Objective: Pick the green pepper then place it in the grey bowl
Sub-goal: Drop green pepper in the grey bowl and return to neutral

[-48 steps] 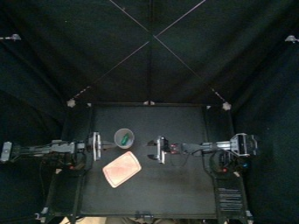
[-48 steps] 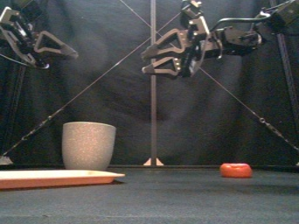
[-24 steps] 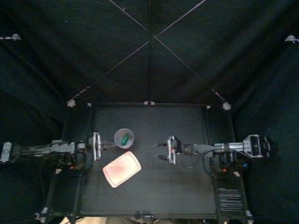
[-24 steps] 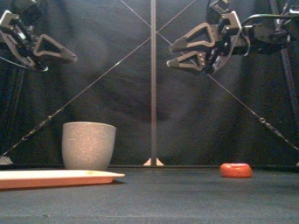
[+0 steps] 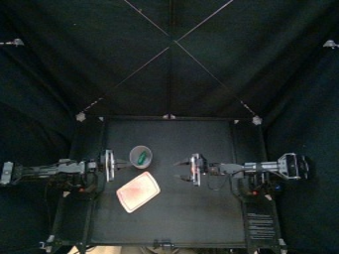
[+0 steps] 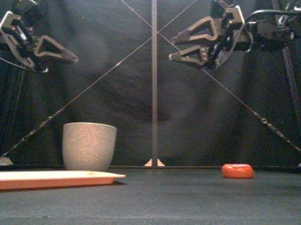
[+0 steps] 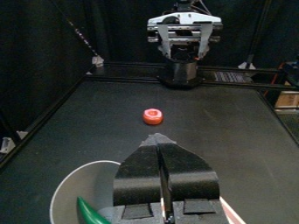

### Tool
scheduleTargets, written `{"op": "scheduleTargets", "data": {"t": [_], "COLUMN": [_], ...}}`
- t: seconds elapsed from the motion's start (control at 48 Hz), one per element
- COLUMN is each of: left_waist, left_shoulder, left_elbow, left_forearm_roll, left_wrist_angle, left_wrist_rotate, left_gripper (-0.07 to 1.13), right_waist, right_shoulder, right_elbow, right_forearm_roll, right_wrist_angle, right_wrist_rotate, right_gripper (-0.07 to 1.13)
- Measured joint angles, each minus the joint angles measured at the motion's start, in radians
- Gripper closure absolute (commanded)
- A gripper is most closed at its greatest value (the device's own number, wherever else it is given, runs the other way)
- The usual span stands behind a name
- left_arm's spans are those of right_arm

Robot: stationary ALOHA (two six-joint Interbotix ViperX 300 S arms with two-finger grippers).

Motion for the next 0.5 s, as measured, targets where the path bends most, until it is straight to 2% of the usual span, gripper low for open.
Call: {"op": "scheduleTargets", "data": {"t": [0.5], "left_waist": [0.015], "left_shoulder": [-0.003], "left_elbow": [0.025], "left_forearm_roll": [-0.003], "left_wrist_angle": [-0.002], "left_wrist_rotate": [0.003], "left_gripper": [0.97], "right_waist": [-0.005], "right_shoulder": [-0.098], "right_elbow": [0.089], "right_forearm_roll": [-0.002], "right_wrist_angle": [-0.002], "right_wrist_rotate": [0.002], "right_gripper": [0.14]}}
